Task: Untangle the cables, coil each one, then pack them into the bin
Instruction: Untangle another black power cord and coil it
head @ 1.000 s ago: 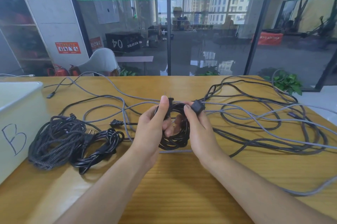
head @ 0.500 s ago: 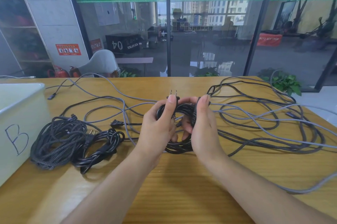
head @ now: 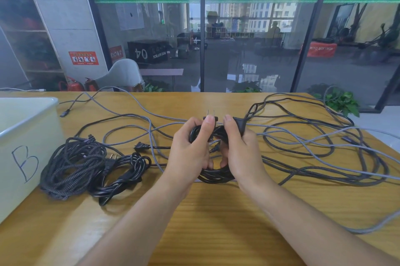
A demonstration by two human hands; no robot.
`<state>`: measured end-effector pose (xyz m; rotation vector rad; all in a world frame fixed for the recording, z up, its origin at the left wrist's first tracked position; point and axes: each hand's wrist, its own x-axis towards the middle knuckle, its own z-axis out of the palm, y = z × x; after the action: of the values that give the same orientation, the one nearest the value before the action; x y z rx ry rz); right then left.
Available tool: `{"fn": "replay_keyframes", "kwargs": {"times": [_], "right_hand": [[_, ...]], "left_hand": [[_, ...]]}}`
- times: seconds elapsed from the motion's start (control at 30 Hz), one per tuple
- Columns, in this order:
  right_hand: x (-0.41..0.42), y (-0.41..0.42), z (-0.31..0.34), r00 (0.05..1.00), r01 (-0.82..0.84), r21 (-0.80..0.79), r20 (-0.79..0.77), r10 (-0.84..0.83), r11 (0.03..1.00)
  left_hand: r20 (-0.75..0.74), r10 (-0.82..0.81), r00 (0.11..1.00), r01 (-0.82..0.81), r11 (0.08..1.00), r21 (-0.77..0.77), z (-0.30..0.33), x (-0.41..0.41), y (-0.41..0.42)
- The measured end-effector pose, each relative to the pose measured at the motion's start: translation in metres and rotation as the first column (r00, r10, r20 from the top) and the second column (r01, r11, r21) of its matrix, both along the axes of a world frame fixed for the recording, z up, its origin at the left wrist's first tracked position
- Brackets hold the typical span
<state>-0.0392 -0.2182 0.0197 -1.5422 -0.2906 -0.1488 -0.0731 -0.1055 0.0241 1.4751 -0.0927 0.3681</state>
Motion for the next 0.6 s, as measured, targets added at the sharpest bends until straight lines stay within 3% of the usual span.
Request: {"fn": "replay_keyframes", "kwargs": {"times": [0.07, 0.17, 0.27, 0.43, 0.53, 0.6], "right_hand": [[-0.0003, -0.004, -0.0017, 0.997, -0.064, 0.011, -0.035, 0.065, 0.998], [0.0004, -0.0072, -0.0035, 0.974, -0.165, 0.165, -0.126, 0.187, 0.972], [-0.0001, -0.0055, -0.0044, 0.958, -0.209, 0.243, -0.141, 0.248, 0.947], [-0.0059, -0.004, -0.0049, 0.951, -0.237, 0.142, -0.17, 0.26, 0.961], [-0.0058, -0.0051, -0.0089, 0.94, -0.219, 0.04, -0.259, 0.221, 0.975], [-0.0061, -0.0055, -0.0085, 0.956, -0.184, -0.037, -0.239, 0.17, 0.982]], "left_hand": [[-0.016, -0.015, 1.0, 0.015, 0.999, 0.034, -0.0046, 0.0017, 0.0038], [-0.025, 0.009, 1.0, -0.006, 0.995, 0.099, -0.0092, 0.005, 0.0103], [-0.008, 0.045, 0.999, -0.044, 0.996, 0.072, -0.008, 0.0054, 0.0091], [0.072, 0.17, 0.983, -0.181, 0.964, 0.193, -0.0071, 0.0025, 0.0052], [0.067, 0.169, 0.983, -0.18, 0.95, 0.254, -0.0073, 0.0, 0.0056], [0.045, 0.161, 0.986, -0.167, 0.941, 0.295, -0.0086, 0.0019, 0.0063]]}}
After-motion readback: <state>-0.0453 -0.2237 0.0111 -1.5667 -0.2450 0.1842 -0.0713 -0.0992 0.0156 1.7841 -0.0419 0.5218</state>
